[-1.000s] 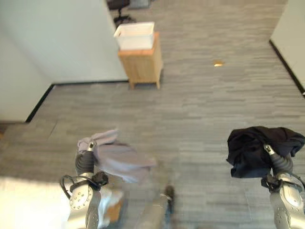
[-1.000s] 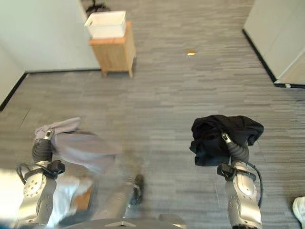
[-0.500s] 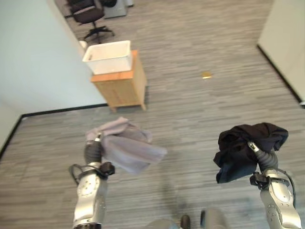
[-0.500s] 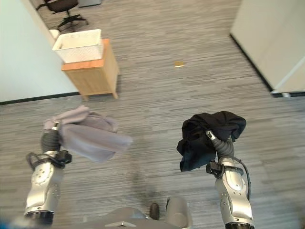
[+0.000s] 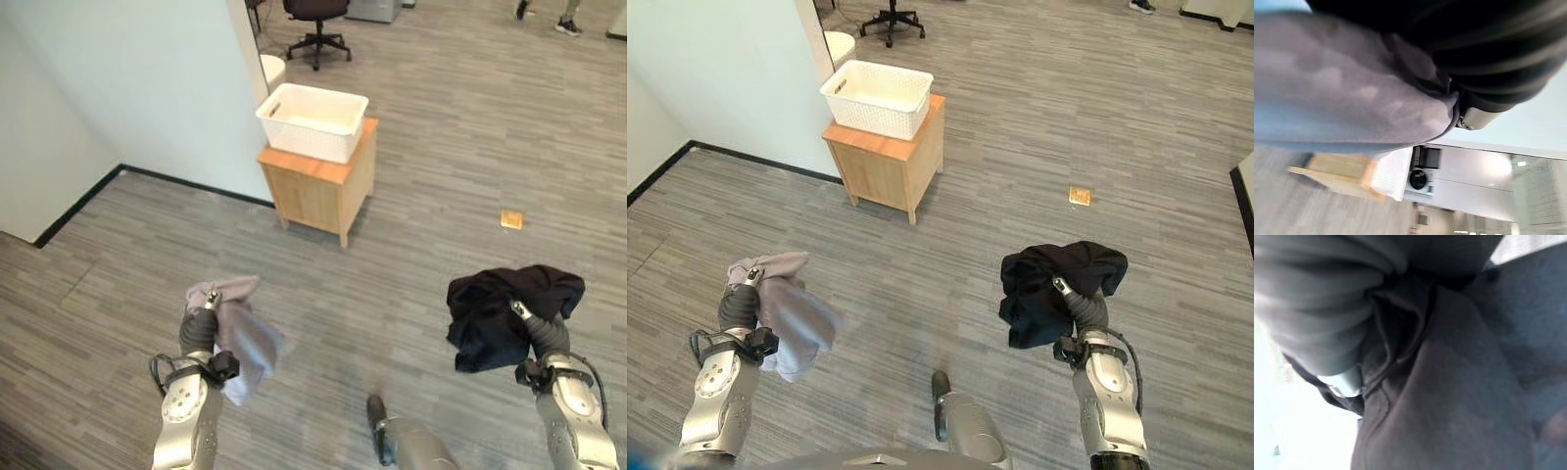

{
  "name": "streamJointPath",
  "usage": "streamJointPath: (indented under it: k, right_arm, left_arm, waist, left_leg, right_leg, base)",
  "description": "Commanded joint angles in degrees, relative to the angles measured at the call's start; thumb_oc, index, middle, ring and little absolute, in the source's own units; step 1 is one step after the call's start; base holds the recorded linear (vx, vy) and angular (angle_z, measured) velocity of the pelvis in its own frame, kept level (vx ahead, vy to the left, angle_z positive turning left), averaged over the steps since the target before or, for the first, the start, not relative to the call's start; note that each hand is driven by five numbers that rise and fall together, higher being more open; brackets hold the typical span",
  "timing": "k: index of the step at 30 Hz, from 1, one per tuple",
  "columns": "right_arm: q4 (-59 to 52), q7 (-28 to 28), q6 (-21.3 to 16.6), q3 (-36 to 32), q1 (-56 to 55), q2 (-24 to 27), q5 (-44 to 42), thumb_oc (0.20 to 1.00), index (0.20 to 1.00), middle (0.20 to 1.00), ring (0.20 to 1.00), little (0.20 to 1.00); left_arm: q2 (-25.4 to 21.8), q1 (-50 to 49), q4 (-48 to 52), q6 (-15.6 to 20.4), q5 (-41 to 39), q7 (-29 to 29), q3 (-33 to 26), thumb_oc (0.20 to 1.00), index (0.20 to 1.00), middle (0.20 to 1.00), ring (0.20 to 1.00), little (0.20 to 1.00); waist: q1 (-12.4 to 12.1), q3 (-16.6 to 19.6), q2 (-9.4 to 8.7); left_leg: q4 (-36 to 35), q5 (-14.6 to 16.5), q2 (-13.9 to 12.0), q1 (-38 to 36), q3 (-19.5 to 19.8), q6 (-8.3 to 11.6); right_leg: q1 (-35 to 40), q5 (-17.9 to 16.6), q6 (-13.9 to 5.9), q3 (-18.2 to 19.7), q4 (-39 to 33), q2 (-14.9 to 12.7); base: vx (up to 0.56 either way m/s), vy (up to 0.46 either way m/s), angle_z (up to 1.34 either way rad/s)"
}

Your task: Pick up bed clothes into laundry basket.

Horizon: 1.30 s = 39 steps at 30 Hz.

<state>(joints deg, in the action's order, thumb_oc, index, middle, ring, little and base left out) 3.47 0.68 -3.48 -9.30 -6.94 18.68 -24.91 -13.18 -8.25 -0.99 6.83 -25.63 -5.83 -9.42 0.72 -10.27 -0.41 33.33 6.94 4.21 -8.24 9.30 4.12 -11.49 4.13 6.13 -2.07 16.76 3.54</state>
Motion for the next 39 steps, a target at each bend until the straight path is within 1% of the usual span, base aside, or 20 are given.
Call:
streamJointPath:
  k: [1, 6, 8, 10, 11, 14, 18, 19, 20, 21, 22, 23, 25, 29, 31, 32, 33, 36, 38, 39]
  right_arm:
    - [-5.47, 0.97, -4.09, -2.40, -1.28, 3.66, -3.05, 0.200, 0.200, 0.200, 0.200, 0.200]
    - [-6.67, 2.30, -3.89, -3.93, -1.77, 3.80, -3.15, 0.200, 0.200, 0.200, 0.200, 0.200]
    - [-7.30, 3.17, -4.54, -4.93, -1.38, 3.84, -2.74, 0.200, 0.200, 0.200, 0.200, 0.200]
    - [-7.78, 3.64, -4.74, -4.94, -1.41, 4.62, -0.81, 0.200, 0.200, 0.200, 0.200, 0.200]
    - [-7.40, 3.51, -4.80, -4.78, -1.21, 4.93, -0.40, 0.200, 0.200, 0.200, 0.200, 0.200]
    - [-7.47, 3.07, -3.84, -4.37, -0.56, 5.17, 0.90, 0.200, 0.200, 0.200, 0.200, 0.200]
    - [-8.51, 1.85, -3.48, -2.88, 0.18, 4.22, 2.19, 0.200, 0.200, 0.200, 0.200, 0.200]
    - [-8.43, 1.87, -3.74, -2.34, 0.66, 3.72, 2.59, 0.200, 0.200, 0.200, 0.200, 0.200]
    - [-8.59, 1.63, -4.05, -1.07, 2.00, 2.77, 2.74, 0.200, 0.200, 0.200, 0.200, 0.200]
    - [-8.57, 1.64, -4.07, -1.03, 2.09, 2.74, 2.76, 0.200, 0.200, 0.200, 0.200, 0.200]
    - [-8.16, 1.87, -3.75, -0.64, 2.56, 2.44, 3.34, 0.200, 0.200, 0.200, 0.200, 0.200]
    - [-8.15, 1.88, -3.75, -0.62, 2.65, 2.44, 3.36, 0.200, 0.200, 0.200, 0.200, 0.200]
    - [-7.48, 2.85, -3.59, -1.48, 2.01, 1.94, 3.92, 0.200, 0.200, 0.200, 0.200, 0.200]
    - [-8.18, 4.74, -3.52, -4.94, 1.54, 2.05, 4.43, 0.200, 0.200, 0.200, 0.200, 0.200]
    - [-9.64, 6.76, -4.11, -8.28, 2.01, 3.25, 5.88, 0.200, 0.200, 0.200, 0.200, 0.200]
    - [-9.65, 6.76, -4.10, -8.29, 2.01, 3.26, 5.89, 0.200, 0.200, 0.200, 0.200, 0.200]
    - [-10.12, 7.47, -4.60, -10.26, 2.48, 5.22, 6.55, 0.200, 0.200, 0.200, 0.200, 0.200]
    - [-10.93, 7.61, -5.00, -12.39, 4.38, 8.44, 7.91, 0.200, 0.200, 0.200, 0.200, 0.200]
    - [-6.60, 9.33, -6.06, -12.97, 10.25, 16.86, 6.83, 0.200, 0.200, 0.200, 0.200, 0.200]
    - [-6.25, 9.31, -6.23, -12.84, 10.47, 17.16, 6.71, 0.200, 0.200, 0.200, 0.200, 0.200]
  left_arm:
    - [-1.80, 0.71, 3.81, 3.92, -4.19, 0.73, -3.02, 0.200, 0.200, 0.200, 0.200, 0.200]
    - [-0.38, 0.45, 3.78, 3.61, -5.71, 0.00, -3.08, 0.200, 0.200, 0.200, 0.200, 0.200]
    - [-0.27, -0.04, 3.52, 3.63, -5.31, -0.06, -2.76, 0.200, 0.200, 0.200, 0.200, 0.200]
    - [-0.16, 0.53, 1.93, 3.67, -4.74, -0.36, -1.97, 0.200, 0.200, 0.200, 0.200, 0.200]
    - [-0.19, 0.79, 1.26, 3.81, -4.26, -0.78, -1.82, 0.200, 0.200, 0.200, 0.200, 0.200]
    - [-0.11, 0.27, 1.53, 4.10, -3.58, -0.85, -3.24, 0.200, 0.200, 0.200, 0.200, 0.200]
    - [-0.54, -1.02, 2.89, 4.31, -3.21, -1.20, -4.82, 0.200, 0.200, 0.200, 0.200, 0.200]
    - [-1.14, -1.17, 2.80, 4.38, -2.52, -1.59, -5.20, 0.200, 0.200, 0.200, 0.200, 0.200]
    - [-2.62, -0.99, 2.90, 4.49, -1.39, -2.53, -6.12, 0.200, 0.200, 0.200, 0.200, 0.200]
    - [-2.64, -0.92, 2.89, 4.49, -1.38, -2.55, -6.18, 0.200, 0.200, 0.200, 0.200, 0.200]
    - [-3.74, -0.89, 3.81, 4.42, -1.55, -2.67, -6.91, 0.200, 0.200, 0.200, 0.200, 0.200]
    - [-3.73, -0.84, 3.82, 4.40, -1.56, -2.66, -6.97, 0.200, 0.200, 0.200, 0.200, 0.200]
    - [-4.78, -0.87, 4.54, 4.53, -1.36, -2.53, -7.16, 0.200, 0.200, 0.200, 0.200, 0.200]
    - [-5.32, 0.06, 4.77, 4.46, -2.23, -2.41, -7.27, 0.200, 0.200, 0.200, 0.200, 0.200]
    - [-5.36, 0.57, 3.91, 4.20, -2.00, -1.82, -6.07, 0.200, 0.200, 0.200, 0.200, 0.200]
    - [-5.35, 0.58, 3.90, 4.20, -1.99, -1.82, -6.06, 0.200, 0.200, 0.200, 0.200, 0.200]
    - [-5.40, 0.90, 3.19, 4.14, -2.25, -1.12, -4.70, 0.200, 0.200, 0.200, 0.200, 0.200]
    - [-4.38, 0.18, 3.91, 4.43, -2.05, 0.70, -3.86, 0.200, 0.200, 0.200, 0.200, 0.200]
    - [-3.14, -1.77, 4.09, 4.10, -3.42, 1.78, -2.01, 0.200, 0.200, 0.200, 0.200, 0.200]
    - [-2.99, -1.77, 4.12, 4.09, -3.44, 1.79, -2.03, 0.200, 0.200, 0.200, 0.200, 0.200]
  waist:
    - [-1.54, 0.03, -2.73]
    - [-4.39, -1.59, -2.65]
    - [-5.12, -1.79, -1.67]
    - [-5.99, -0.98, 0.52]
    - [-6.18, -0.61, 0.70]
    - [-6.64, 1.41, 1.51]
    - [-8.40, 3.32, 0.83]
    - [-8.74, 3.23, -0.37]
    - [-9.36, 2.88, -1.27]
    - [-9.62, 2.97, -1.15]
    - [-9.04, 1.82, -0.59]
    - [-9.21, 1.83, -0.40]
    - [-6.50, 0.51, 2.22]
    - [-3.44, -0.91, 2.22]
    - [-1.90, -0.89, 1.24]
    - [-1.89, -0.97, 1.30]
    - [-1.64, -0.39, 0.12]
    - [-2.64, 0.36, -0.50]
    - [-4.14, 1.66, -1.08]
    - [-3.94, 1.65, -0.93]
  left_leg:
    - [7.94, -8.74, -4.00, 10.18, -7.81, 0.25]
    - [4.22, -7.85, -5.44, 18.54, -10.98, -0.17]
    - [-12.12, -8.85, -8.74, 20.26, -14.32, -0.09]
    - [-33.45, -15.91, -7.15, 19.92, -13.39, 0.74]
    - [-37.11, -16.92, -6.23, 20.57, -12.97, 1.36]
    - [-37.31, -19.64, -5.47, 21.72, -14.66, 2.74]
    - [-32.60, -17.26, -4.41, 21.40, -12.90, 0.08]
    - [-30.48, -15.36, -3.32, 21.05, -12.97, -0.91]
    - [-28.49, -11.95, -2.20, 19.59, -14.20, -3.42]
    - [-28.55, -12.15, -2.46, 19.79, -14.44, -3.49]
    - [-29.70, -10.03, -2.04, 15.52, -15.20, -5.64]
    - [-29.84, -10.27, -2.29, 15.60, -15.36, -5.67]
    - [-33.87, -9.07, -3.53, 8.87, -13.28, -6.27]
    - [-36.14, -7.92, -3.74, 4.53, -10.63, -4.90]
    - [-37.05, -6.65, -3.14, 2.65, -7.36, -4.39]
    - [-37.08, -6.63, -3.19, 2.54, -7.33, -4.38]
    - [-36.88, -5.96, -2.77, 2.45, -5.49, -4.37]
    - [-36.51, -6.19, -2.58, 3.09, -4.85, -4.32]
    - [-37.14, -6.98, -2.63, 3.46, -3.53, -3.91]
    - [-37.17, -7.01, -2.64, 3.47, -3.39, -3.90]
  right_leg:
    - [10.06, -4.78, -9.06, -2.57, -13.73, -7.23]
    - [16.08, -2.51, -8.95, -3.85, -16.02, -8.27]
    - [18.60, -0.64, -9.99, -5.50, -17.49, -8.54]
    - [22.02, 1.89, -10.62, -6.12, -18.49, -7.24]
    - [23.44, 2.62, -10.68, -6.01, -19.01, -7.08]
    - [28.13, 4.65, -10.97, -4.64, -19.90, -7.09]
    - [30.74, 7.53, -13.06, -3.90, -16.81, -11.84]
    - [29.85, 5.65, -14.12, -3.79, -12.40, -14.26]
    - [23.91, -3.03, -15.68, -1.52, 1.59, -16.91]
    - [23.41, -3.23, -15.71, -1.12, 1.76, -16.75]
    - [17.40, -9.97, -15.55, -1.66, 13.78, -17.98]
    - [17.09, -10.24, -15.52, -1.40, 13.81, -17.75]
    - [7.15, -7.44, -13.75, -1.72, 19.68, -15.46]
    - [3.06, -4.24, -13.16, -4.20, 6.43, -14.09]
    - [4.57, -3.63, -14.08, 1.17, -7.23, -10.10]
    - [4.78, -3.73, -14.07, 1.11, -7.44, -10.05]
    - [6.26, -3.62, -14.01, 5.11, -9.51, -8.96]
    - [8.45, -4.76, -14.20, 3.96, -12.82, -9.91]
    - [10.76, -5.42, -13.74, 2.04, -15.97, -9.80]
    - [10.88, -5.50, -13.73, 1.88, -16.16, -9.80]
  base:
    - [0.24, -0.216, 0.57]
    - [0.30, -0.115, 0.31]
    - [0.46, -0.007, 0.28]
    - [0.65, 0.033, 0.30]
    - [0.64, 0.010, 0.53]
    - [0.67, 0.073, 0.33]
    - [0.53, 0.172, -0.69]
    - [0.37, 0.209, -0.39]
    - [0.35, 0.211, -0.27]
    - [0.43, 0.338, -0.63]
    - [0.21, 0.208, -0.85]
    - [0.44, 0.340, -0.95]
    - [0.42, 0.196, -0.23]
    - [0.36, -0.027, 0.21]
    - [0.38, -0.116, 0.84]
    - [0.36, -0.124, 1.02]
    - [0.18, -0.099, 0.99]
    - [0.12, -0.108, 1.06]
    - [0.09, -0.124, 0.15]
    - [0.06, -0.066, 0.42]
